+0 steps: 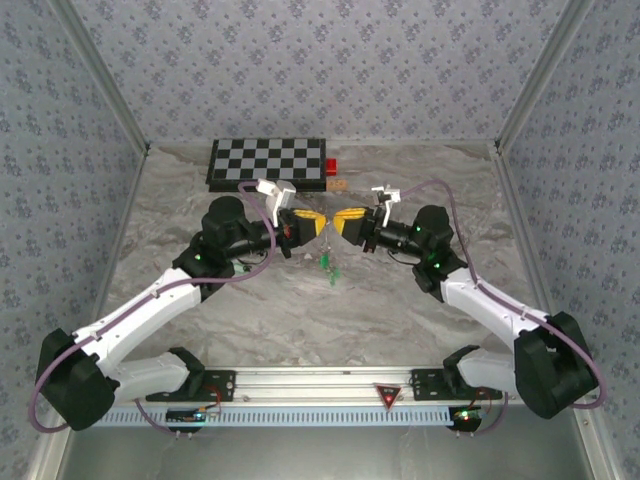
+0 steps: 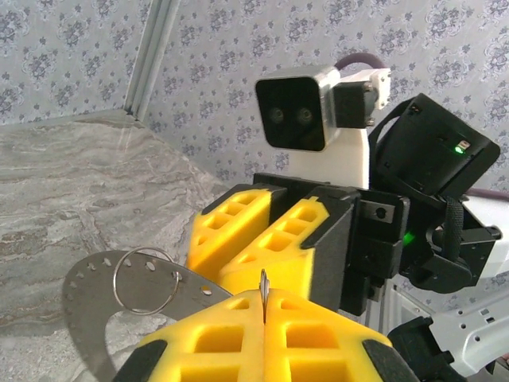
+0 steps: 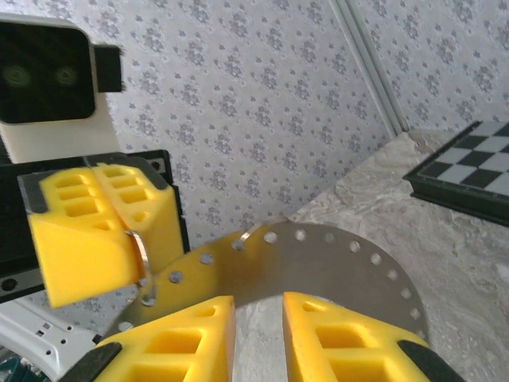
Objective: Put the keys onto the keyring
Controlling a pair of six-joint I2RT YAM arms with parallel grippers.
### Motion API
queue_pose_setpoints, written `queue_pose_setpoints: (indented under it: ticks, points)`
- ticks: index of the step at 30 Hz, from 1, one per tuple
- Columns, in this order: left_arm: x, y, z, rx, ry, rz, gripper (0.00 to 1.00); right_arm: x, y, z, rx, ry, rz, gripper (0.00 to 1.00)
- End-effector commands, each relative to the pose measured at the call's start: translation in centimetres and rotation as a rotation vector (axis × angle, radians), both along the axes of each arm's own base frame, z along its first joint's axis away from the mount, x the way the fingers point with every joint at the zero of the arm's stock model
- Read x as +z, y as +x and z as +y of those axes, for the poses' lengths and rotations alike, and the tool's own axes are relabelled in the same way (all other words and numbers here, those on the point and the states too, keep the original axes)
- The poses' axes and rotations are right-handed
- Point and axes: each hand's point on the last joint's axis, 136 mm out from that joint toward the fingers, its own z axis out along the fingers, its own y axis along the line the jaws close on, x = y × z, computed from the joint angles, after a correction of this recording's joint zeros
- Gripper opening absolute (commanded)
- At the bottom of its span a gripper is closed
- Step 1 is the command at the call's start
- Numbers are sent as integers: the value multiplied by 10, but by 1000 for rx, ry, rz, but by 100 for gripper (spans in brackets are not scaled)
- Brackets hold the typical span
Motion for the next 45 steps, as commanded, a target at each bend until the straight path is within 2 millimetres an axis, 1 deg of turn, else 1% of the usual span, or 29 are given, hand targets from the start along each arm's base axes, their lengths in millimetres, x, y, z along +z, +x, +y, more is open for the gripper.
queue_pose_setpoints:
  ticks: [1,4,8,13,22,30,31,36,40,41,42,45]
  points:
    - [26,-4,-1,2,-72,-57,0,24,-12,-3,-3,86,-88,24]
    - [25,-1,0,26,-91,-49,0,29,-18,-3,-7,120,-128,24]
    - [26,1,0,41,-117,-43,0,30,-21,1,4,126,-134,24]
    - [27,0,0,45,-123,-45,0,33,-21,0,0,134,-145,24]
    - [27,-5,-4,11,-123,-43,0,35,-17,9,48,143,-97,24]
    - [24,-6,-7,-4,-114,-33,0,37,-21,16,95,145,-95,21]
    - [24,-6,-8,-7,-114,-33,0,39,-22,16,99,146,-98,20]
    - [23,-6,-8,-8,-112,-33,0,35,-23,19,115,132,-87,0]
    - [21,-5,-7,6,-87,-32,0,28,-17,14,99,118,-66,0]
    - [19,-3,-6,14,-75,-29,9,25,-14,11,90,108,-57,0]
    - [17,-3,-5,19,-63,-28,14,22,-11,9,84,95,-45,0]
    - [10,3,2,42,-30,-14,23,9,0,1,76,40,-7,0]
